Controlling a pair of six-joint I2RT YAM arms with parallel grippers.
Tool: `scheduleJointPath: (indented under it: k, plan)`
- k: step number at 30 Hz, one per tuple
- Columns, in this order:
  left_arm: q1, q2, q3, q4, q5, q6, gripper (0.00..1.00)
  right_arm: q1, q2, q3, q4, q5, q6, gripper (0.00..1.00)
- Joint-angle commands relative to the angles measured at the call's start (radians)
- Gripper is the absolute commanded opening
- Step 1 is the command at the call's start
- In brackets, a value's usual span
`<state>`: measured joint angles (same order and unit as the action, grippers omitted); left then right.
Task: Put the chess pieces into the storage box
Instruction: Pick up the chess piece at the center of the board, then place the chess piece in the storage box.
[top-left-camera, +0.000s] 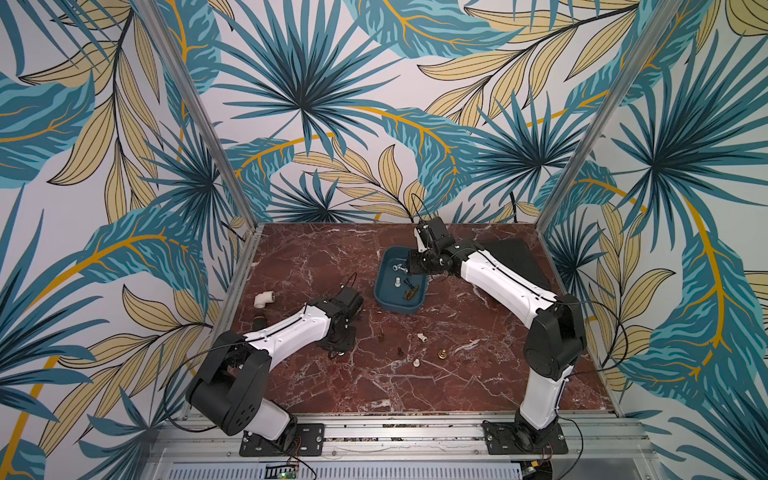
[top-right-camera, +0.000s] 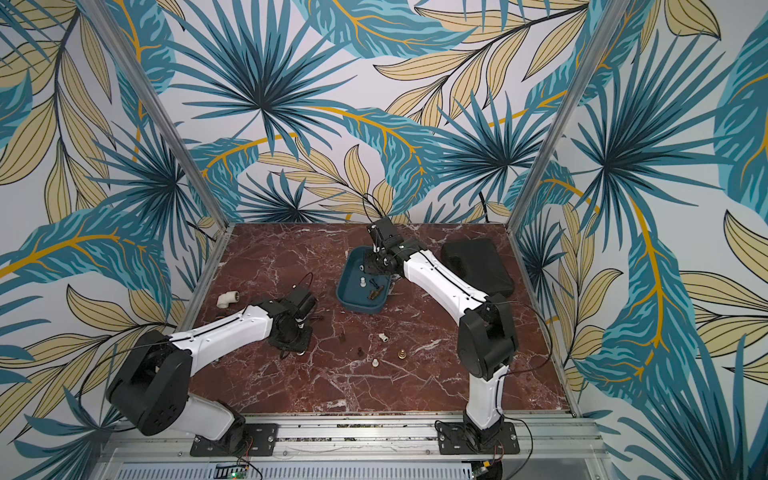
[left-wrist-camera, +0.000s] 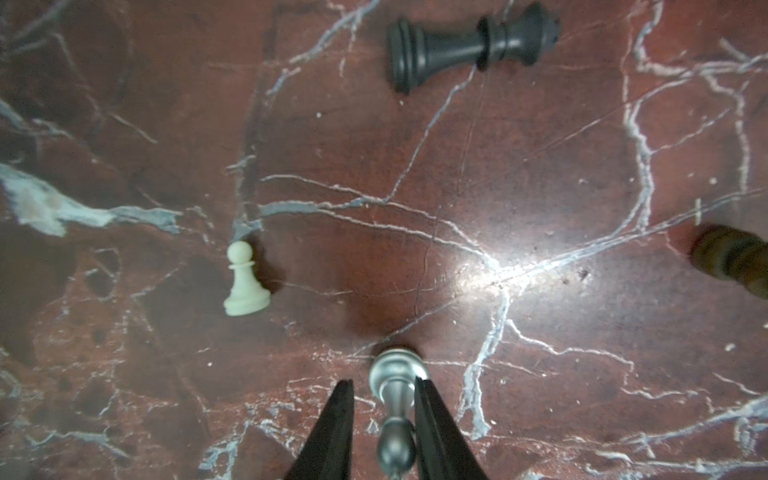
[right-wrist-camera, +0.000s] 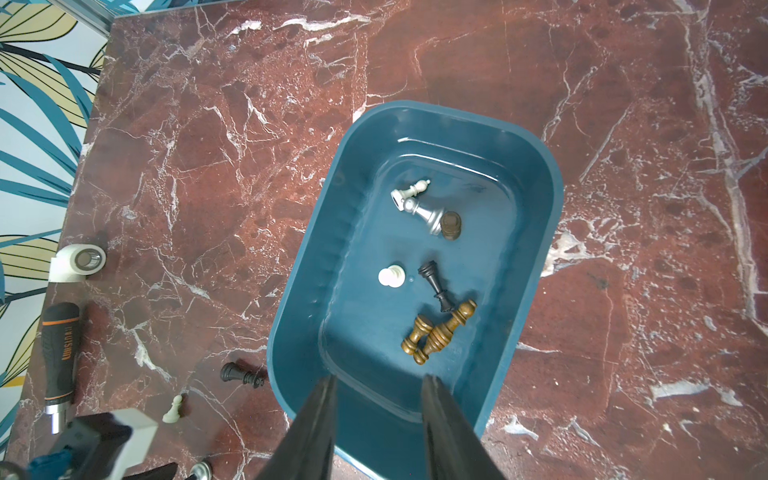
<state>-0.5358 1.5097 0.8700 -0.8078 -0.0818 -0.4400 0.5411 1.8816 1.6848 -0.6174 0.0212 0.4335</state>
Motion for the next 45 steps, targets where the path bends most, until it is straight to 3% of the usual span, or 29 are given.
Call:
scheduleJointPath:
  k: [1, 7, 13, 20, 24, 30, 34, 38, 45]
  plan:
    - [-0.014, 0.016, 0.004, 0.010, 0.011, 0.012, 0.27, 0.008, 0.008, -0.008, 0.010, 0.000, 0.008, 0.39]
    - [-0.015, 0.016, 0.004, -0.009, -0.007, 0.009, 0.21, 0.011, 0.010, 0.001, 0.007, 0.003, 0.005, 0.39]
    - [-0.015, -0.018, 0.062, -0.067, -0.035, 0.025, 0.00, 0.011, 0.007, 0.011, 0.001, 0.012, 0.000, 0.39]
    - [-0.015, -0.050, 0.301, -0.224, -0.109, 0.097, 0.00, 0.011, -0.073, 0.003, -0.024, 0.057, -0.031, 0.40]
    - [-0.010, -0.020, 0.471, -0.194, -0.100, 0.163, 0.00, 0.009, -0.134, -0.025, -0.027, 0.105, -0.045, 0.41]
    - [-0.002, 0.208, 0.653, 0.044, -0.047, 0.247, 0.00, 0.008, -0.194, -0.086, -0.019, 0.172, -0.046, 0.41]
    - [0.007, 0.432, 0.876, 0.023, 0.046, 0.276, 0.00, 0.008, -0.212, -0.116, -0.019, 0.163, -0.043, 0.41]
    - [0.007, 0.611, 1.055, -0.029, 0.044, 0.301, 0.00, 0.008, -0.228, -0.138, -0.021, 0.165, -0.041, 0.41]
    - [0.007, 0.742, 1.143, -0.053, -0.008, 0.323, 0.00, 0.008, -0.207, -0.140, -0.020, 0.152, -0.039, 0.41]
